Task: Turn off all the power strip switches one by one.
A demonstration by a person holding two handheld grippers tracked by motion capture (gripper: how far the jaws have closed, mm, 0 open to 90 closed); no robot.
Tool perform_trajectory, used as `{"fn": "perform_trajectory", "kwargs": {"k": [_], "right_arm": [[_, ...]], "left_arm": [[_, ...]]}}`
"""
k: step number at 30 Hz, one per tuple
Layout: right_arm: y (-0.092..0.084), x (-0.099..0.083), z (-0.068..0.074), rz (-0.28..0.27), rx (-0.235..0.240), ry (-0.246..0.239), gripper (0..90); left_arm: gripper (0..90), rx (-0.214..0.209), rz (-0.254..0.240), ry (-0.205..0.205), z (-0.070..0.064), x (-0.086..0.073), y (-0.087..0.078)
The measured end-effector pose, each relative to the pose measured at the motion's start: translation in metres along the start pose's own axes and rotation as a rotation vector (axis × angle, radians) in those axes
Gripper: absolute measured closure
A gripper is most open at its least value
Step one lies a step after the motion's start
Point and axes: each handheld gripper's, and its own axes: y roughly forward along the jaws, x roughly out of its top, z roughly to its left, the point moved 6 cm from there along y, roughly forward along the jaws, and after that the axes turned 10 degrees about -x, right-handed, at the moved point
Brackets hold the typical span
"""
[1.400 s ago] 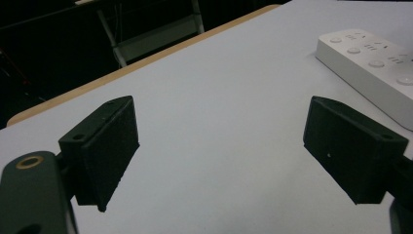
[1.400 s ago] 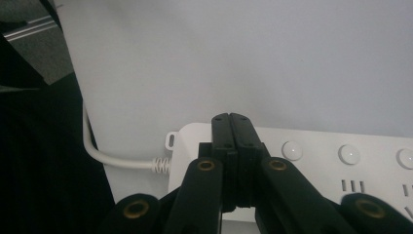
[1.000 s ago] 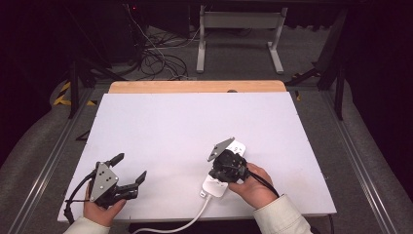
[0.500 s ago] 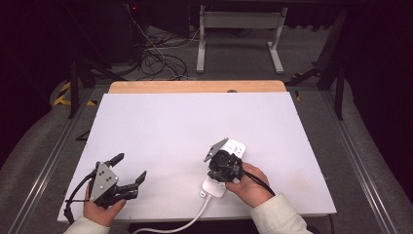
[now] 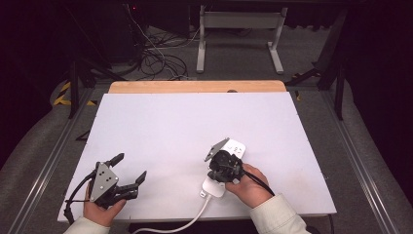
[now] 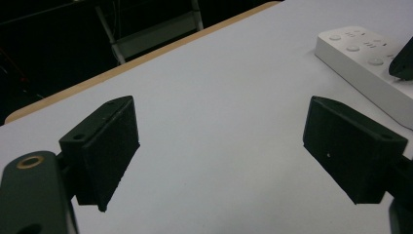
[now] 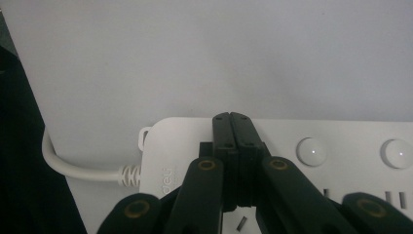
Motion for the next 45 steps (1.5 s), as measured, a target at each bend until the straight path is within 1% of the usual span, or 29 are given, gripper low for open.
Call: {"fn": "perform_trajectory", "kwargs": {"k": [3, 10, 16, 18, 20, 22, 23, 25, 27, 30, 33, 34, 40, 43, 45], "right_arm": [[0.0, 0.0, 0.0, -0.003, 0.001, 0.005, 90.0], [0.0, -0.001, 0.0, -0.001, -0.009, -0.011, 90.0], [0.001, -0.002, 0.001, 0.005, -0.015, -0.005, 90.0], [0.001, -0.002, 0.001, -0.002, -0.012, -0.004, 90.0], [0.001, -0.002, 0.002, -0.003, -0.019, -0.01, 90.0], [0.0, -0.002, 0.002, -0.01, -0.019, -0.021, 90.0], [-0.002, 0.0, 0.001, -0.025, -0.008, -0.016, 90.0], [-0.01, 0.002, -0.001, -0.064, 0.001, -0.014, 90.0], [-0.019, 0.006, -0.003, -0.115, -0.005, -0.008, 90.0], [-0.027, 0.008, -0.009, -0.132, -0.022, -0.001, 90.0], [-0.028, 0.008, -0.015, -0.135, -0.033, 0.014, 90.0], [-0.029, 0.008, -0.017, -0.14, -0.035, 0.012, 90.0], [-0.03, 0.009, -0.02, -0.152, -0.045, 0.015, 90.0], [-0.029, 0.01, -0.022, -0.156, -0.056, 0.02, 90.0], [-0.029, 0.01, -0.024, -0.156, -0.062, 0.016, 90.0]], "left_arm": [[13.9, 0.0, -0.001, -0.002, 0.0, 0.0, 0.0], [13.9, 0.0, -0.002, -0.001, -0.001, 0.0, 0.0], [13.9, 0.002, 0.0, 0.0, -0.001, 0.0, 0.0], [13.9, 0.003, 0.001, 0.001, -0.001, 0.0, 0.0], [13.9, 0.004, 0.0, 0.001, -0.001, 0.0, 0.0], [13.9, 0.002, 0.0, -0.002, -0.001, 0.0, 0.0], [13.9, 0.002, -0.001, -0.001, 0.0, 0.0, 0.0], [13.9, 0.004, -0.003, 0.0, 0.0, 0.0, 0.0], [13.9, 0.003, -0.004, -0.004, 0.001, 0.0, 0.0], [13.8, 0.001, 0.0, -0.001, 0.001, 0.0, 0.001], [13.9, 0.002, -0.002, 0.0, 0.0, 0.0, 0.0], [13.9, 0.002, -0.001, -0.001, 0.0, 0.0, 0.0], [13.9, 0.003, 0.0, 0.001, 0.0, 0.0, 0.001], [13.9, 0.003, 0.002, 0.0, 0.0, 0.0, 0.001], [13.9, 0.003, 0.001, 0.0, 0.0, 0.0, 0.001]]}}
